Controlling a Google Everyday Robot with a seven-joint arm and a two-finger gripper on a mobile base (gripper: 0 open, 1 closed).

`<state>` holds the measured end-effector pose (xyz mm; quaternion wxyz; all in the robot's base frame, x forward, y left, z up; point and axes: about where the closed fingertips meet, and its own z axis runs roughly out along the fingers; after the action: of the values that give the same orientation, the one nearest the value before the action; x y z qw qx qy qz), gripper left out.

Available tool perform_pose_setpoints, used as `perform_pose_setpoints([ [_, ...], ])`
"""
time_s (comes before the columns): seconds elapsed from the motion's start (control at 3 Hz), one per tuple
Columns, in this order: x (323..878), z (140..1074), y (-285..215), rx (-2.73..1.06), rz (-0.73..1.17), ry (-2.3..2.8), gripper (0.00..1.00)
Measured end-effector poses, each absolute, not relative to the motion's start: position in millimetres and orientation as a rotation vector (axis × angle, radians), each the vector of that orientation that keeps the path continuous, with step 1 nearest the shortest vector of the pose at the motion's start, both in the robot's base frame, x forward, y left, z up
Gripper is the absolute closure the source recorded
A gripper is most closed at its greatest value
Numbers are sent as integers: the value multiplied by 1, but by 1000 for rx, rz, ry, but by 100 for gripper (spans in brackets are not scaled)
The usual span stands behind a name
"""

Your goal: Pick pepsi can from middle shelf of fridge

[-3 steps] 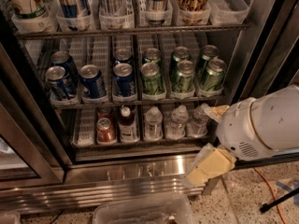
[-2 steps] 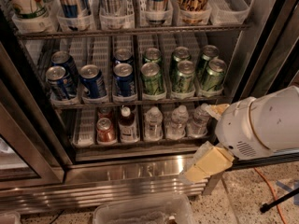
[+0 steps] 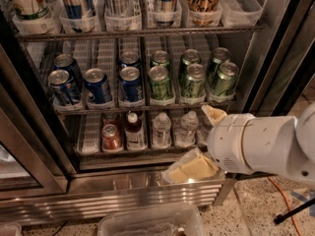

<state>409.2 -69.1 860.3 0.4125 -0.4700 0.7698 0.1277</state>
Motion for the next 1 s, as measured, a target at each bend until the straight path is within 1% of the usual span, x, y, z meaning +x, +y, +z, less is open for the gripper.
perform_pose_setpoints([
  [0.33,434,870,-56,-1061,321,1813,0],
  [0.67,459,886,-30,-1010,399,1659,0],
  [1.0,459,882,-17,-1072,399,1594,0],
])
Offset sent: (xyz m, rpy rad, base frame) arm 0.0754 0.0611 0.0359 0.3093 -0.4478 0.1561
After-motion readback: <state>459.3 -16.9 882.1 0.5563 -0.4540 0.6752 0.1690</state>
